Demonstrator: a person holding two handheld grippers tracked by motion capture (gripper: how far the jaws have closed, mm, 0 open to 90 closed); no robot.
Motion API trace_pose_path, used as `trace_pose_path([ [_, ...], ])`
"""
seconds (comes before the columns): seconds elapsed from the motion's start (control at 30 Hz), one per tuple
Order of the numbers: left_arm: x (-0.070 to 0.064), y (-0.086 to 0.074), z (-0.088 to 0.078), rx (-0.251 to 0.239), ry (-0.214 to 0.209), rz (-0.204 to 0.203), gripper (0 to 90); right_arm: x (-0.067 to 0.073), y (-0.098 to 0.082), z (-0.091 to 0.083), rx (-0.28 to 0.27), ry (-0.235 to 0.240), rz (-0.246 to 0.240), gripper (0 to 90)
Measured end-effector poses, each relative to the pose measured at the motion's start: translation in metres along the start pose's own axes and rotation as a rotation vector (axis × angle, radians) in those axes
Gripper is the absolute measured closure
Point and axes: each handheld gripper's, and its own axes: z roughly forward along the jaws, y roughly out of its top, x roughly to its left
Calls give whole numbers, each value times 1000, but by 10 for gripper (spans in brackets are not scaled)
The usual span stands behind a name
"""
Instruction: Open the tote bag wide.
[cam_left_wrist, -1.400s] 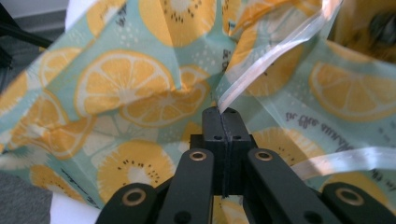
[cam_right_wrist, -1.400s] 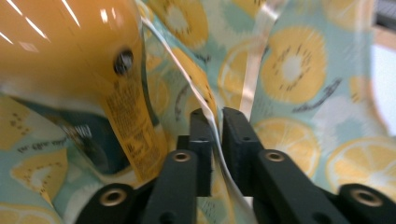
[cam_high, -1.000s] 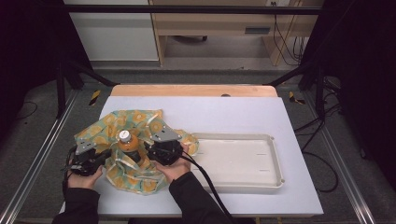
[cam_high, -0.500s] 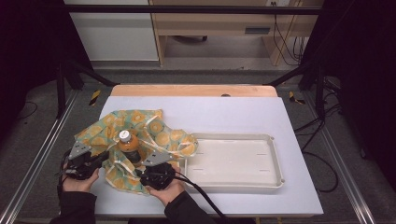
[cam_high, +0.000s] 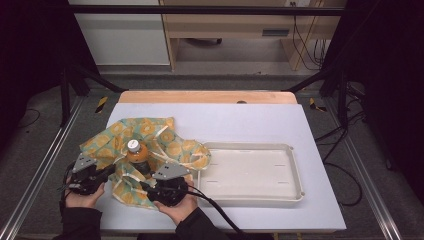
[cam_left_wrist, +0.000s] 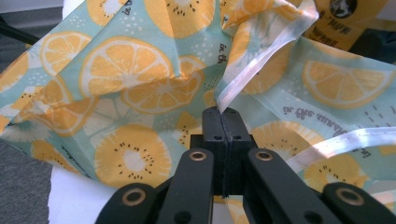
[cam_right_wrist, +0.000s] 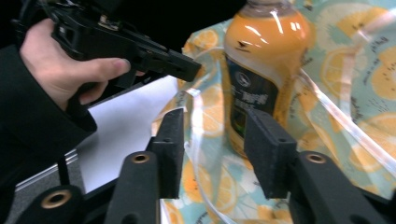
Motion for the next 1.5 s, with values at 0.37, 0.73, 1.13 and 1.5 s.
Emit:
trace_pose_path([
  [0.37,9,-9,-6,32,33,-36,900,-2,-34,27,176,-7,5,877],
  [0.73,11,-21,15,168,88,-6,900,-3,-49,45,230,-62,-11,859],
  [1.13,12,-21,19,169,70,7,898,-5,-47,40,182,-48,16,666],
  [1.5,14,-21,18,177,73,-9,898,-10,-51,27,228,-84,-16,878],
])
